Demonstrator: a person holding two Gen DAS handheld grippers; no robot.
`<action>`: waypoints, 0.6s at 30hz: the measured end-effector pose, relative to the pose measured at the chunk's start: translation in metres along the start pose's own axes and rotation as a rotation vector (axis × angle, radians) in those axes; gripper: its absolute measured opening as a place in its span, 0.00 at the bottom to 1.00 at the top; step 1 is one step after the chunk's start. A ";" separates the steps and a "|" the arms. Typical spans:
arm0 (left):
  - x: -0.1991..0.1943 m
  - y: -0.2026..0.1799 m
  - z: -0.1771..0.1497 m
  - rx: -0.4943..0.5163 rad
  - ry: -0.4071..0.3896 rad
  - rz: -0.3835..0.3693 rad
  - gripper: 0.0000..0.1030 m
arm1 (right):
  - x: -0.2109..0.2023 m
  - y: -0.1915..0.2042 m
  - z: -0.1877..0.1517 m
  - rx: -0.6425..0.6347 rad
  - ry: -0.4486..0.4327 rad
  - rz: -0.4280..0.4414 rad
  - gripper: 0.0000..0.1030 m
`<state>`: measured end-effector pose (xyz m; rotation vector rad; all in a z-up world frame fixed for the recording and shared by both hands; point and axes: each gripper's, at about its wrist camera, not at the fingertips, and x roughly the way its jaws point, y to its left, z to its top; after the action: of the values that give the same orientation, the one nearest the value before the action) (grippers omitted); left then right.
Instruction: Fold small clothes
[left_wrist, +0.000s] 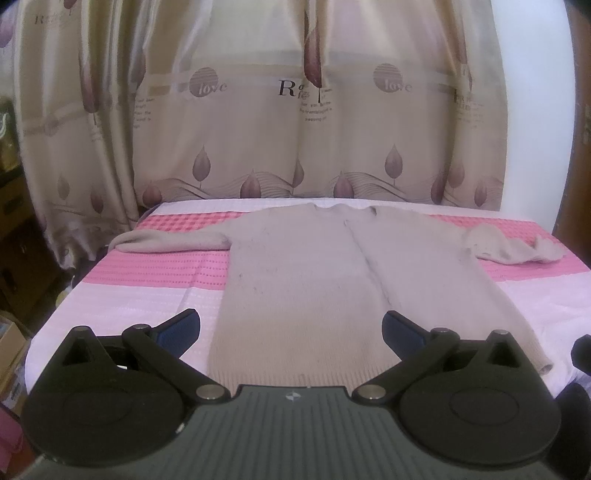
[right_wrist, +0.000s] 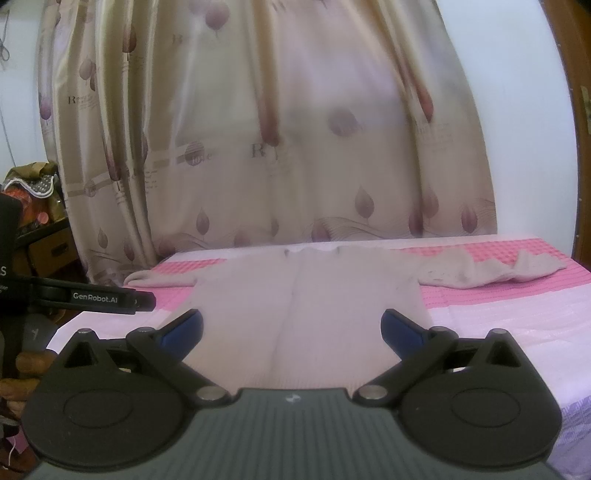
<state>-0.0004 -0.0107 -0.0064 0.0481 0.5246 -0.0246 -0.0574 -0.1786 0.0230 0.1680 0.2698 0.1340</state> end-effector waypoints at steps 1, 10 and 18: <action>0.000 0.000 0.000 0.000 0.000 0.000 1.00 | 0.000 0.000 -0.002 0.001 0.000 -0.001 1.00; 0.001 -0.002 -0.002 0.004 0.003 0.000 1.00 | 0.004 -0.002 -0.001 0.002 0.021 -0.047 1.00; 0.002 0.000 -0.002 -0.007 0.001 0.003 1.00 | 0.014 -0.012 0.001 0.010 0.064 -0.110 1.00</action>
<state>0.0007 -0.0110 -0.0093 0.0418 0.5258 -0.0199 -0.0421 -0.1884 0.0179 0.1583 0.3429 0.0292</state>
